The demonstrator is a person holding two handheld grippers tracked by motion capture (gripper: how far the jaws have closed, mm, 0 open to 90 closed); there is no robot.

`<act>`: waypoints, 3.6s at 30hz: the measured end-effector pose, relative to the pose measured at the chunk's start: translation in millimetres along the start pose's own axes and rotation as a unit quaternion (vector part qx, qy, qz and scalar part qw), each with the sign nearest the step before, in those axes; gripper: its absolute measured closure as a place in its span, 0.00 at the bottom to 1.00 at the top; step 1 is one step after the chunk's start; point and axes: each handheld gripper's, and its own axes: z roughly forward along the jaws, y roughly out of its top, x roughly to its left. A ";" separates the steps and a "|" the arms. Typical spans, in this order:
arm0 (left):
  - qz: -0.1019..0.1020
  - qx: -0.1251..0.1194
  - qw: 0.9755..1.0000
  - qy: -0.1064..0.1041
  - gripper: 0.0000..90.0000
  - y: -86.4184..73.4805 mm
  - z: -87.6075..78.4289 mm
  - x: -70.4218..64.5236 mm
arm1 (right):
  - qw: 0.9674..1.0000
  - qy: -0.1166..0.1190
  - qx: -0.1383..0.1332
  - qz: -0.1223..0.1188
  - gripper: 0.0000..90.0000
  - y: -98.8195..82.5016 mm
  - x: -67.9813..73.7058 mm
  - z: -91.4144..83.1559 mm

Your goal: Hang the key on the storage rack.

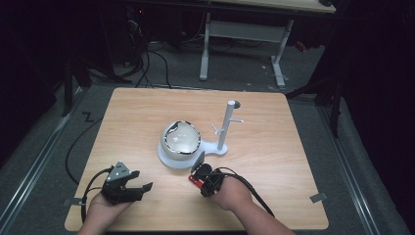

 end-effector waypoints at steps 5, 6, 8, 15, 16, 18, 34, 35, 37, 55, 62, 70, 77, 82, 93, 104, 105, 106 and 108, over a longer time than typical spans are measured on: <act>-0.001 0.002 1.000 -0.001 0.34 -1.0 0.3 0.2 | 1.000 -0.003 -0.007 -0.006 0.82 -1.5 0.9 0.1; 0.000 0.004 1.000 0.000 0.34 -1.2 0.4 0.7 | 1.000 -0.007 -0.010 -0.013 0.83 -1.8 1.6 0.2; -0.002 0.006 1.000 -0.001 0.34 -1.9 1.2 1.1 | 1.000 -0.006 -0.009 -0.014 0.83 -2.2 1.8 -0.2; -0.009 0.007 1.000 0.001 0.35 -3.1 2.7 1.5 | 1.000 -0.010 -0.018 -0.002 0.83 -8.7 -11.8 -20.8; -0.009 0.007 1.000 0.001 0.35 -3.2 2.7 1.3 | 1.000 -0.014 -0.020 -0.001 0.83 -10.1 -14.1 -26.1; -0.006 0.008 1.000 0.002 0.35 -3.2 2.2 0.9 | 1.000 -0.014 -0.027 0.008 0.83 -13.2 -18.8 -37.5; -0.006 0.008 1.000 0.000 0.35 -3.4 2.2 1.1 | 0.996 -0.052 -0.058 0.033 0.84 -29.5 -50.3 -116.7; -0.006 0.008 1.000 0.000 0.35 -3.4 2.2 1.2 | 0.996 -0.053 -0.059 0.034 0.84 -29.7 -52.0 -121.9; -0.006 0.009 1.000 0.000 0.35 -3.5 2.4 1.3 | 0.996 -0.057 -0.062 0.033 0.84 -30.1 -54.6 -128.8; -0.005 0.010 1.000 -0.001 0.35 -3.5 2.5 1.4 | 0.991 -0.078 -0.094 0.060 0.83 -32.9 -81.0 -183.9; -0.006 0.010 1.000 -0.001 0.35 -3.4 2.3 1.6 | 0.988 -0.091 -0.106 0.059 0.83 -31.0 -95.3 -203.9; -0.007 0.010 1.000 -0.001 0.35 -3.5 1.9 2.3 | 0.987 -0.102 -0.118 0.050 0.83 -16.6 -105.6 -227.2; -0.006 0.011 1.000 0.000 0.35 -3.8 0.7 4.0 | 0.987 -0.110 -0.115 0.033 0.83 3.2 -111.5 -230.1; -0.007 0.009 1.000 0.000 0.35 -4.2 0.1 3.7 | 0.987 -0.115 -0.109 0.019 0.83 12.6 -110.8 -225.1; -0.006 0.014 1.000 0.001 0.35 -5.2 1.0 3.4 | 0.985 -0.124 -0.114 -0.022 0.83 14.9 -116.6 -220.2; -0.006 0.021 1.000 0.000 0.35 -6.7 2.6 3.3 | 0.985 -0.104 -0.135 0.001 0.83 -3.5 -116.4 -229.3; -0.004 0.022 1.000 0.000 0.35 -6.7 2.7 2.9 | 0.985 -0.101 -0.138 0.005 0.83 -8.2 -116.6 -231.4; -0.004 0.022 1.000 0.000 0.35 -6.6 2.8 2.2 | 0.985 -0.101 -0.141 0.007 0.83 -13.1 -116.8 -233.5; -0.003 0.021 1.000 0.000 0.35 -6.5 3.2 1.1 | 0.984 -0.102 -0.143 0.021 0.83 -24.7 -117.4 -237.7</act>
